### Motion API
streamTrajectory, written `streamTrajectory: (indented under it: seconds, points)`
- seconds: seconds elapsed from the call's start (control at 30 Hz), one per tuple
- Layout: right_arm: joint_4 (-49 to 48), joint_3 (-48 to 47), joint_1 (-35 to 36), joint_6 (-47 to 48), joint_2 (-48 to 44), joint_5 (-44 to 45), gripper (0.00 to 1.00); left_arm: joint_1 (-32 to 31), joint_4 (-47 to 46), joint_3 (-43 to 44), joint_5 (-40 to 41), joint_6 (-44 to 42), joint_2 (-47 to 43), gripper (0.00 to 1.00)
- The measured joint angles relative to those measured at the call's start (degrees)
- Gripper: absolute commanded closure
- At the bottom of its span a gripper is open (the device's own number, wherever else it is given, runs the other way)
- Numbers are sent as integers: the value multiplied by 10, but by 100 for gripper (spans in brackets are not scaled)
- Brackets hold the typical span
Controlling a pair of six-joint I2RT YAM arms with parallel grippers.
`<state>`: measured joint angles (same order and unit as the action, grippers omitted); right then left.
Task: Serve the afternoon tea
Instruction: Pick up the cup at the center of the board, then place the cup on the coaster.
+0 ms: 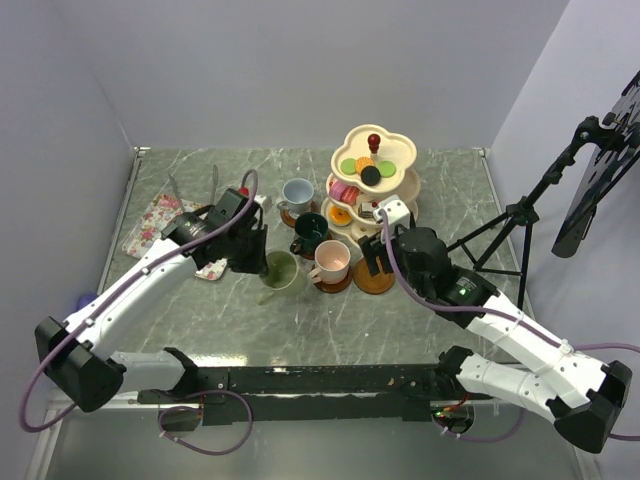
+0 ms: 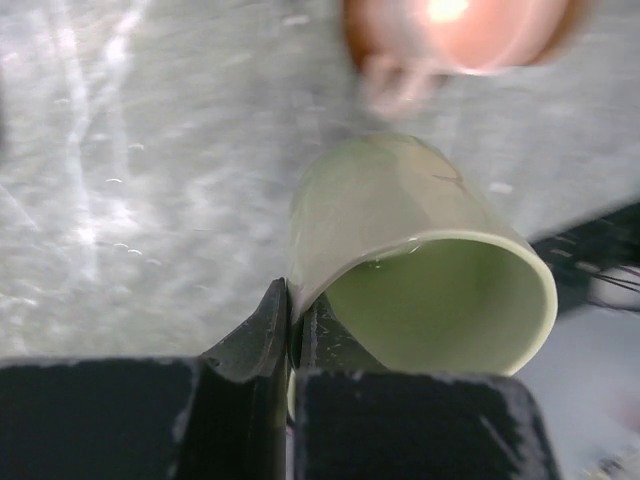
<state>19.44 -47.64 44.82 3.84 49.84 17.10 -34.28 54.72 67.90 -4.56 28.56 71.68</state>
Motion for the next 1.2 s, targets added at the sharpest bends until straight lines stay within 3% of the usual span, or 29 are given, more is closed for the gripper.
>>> streamTrajectory:
  seconds: [0.2, 0.37, 0.67, 1.2]
  points:
    - [7, -40, -10, -17, 2, 39, 21, -127, 64, 177, 19, 118, 57, 99]
    - [18, -80, -16, -43, 2, 87, 21, -182, 59, 289, 25, 208, 167, 99]
    - [39, -135, -21, -86, -10, 163, 21, -191, 61, 447, 68, 289, 357, 99]
    - [39, -135, -24, -119, -22, 174, 21, -211, 92, 551, 125, 360, 500, 99]
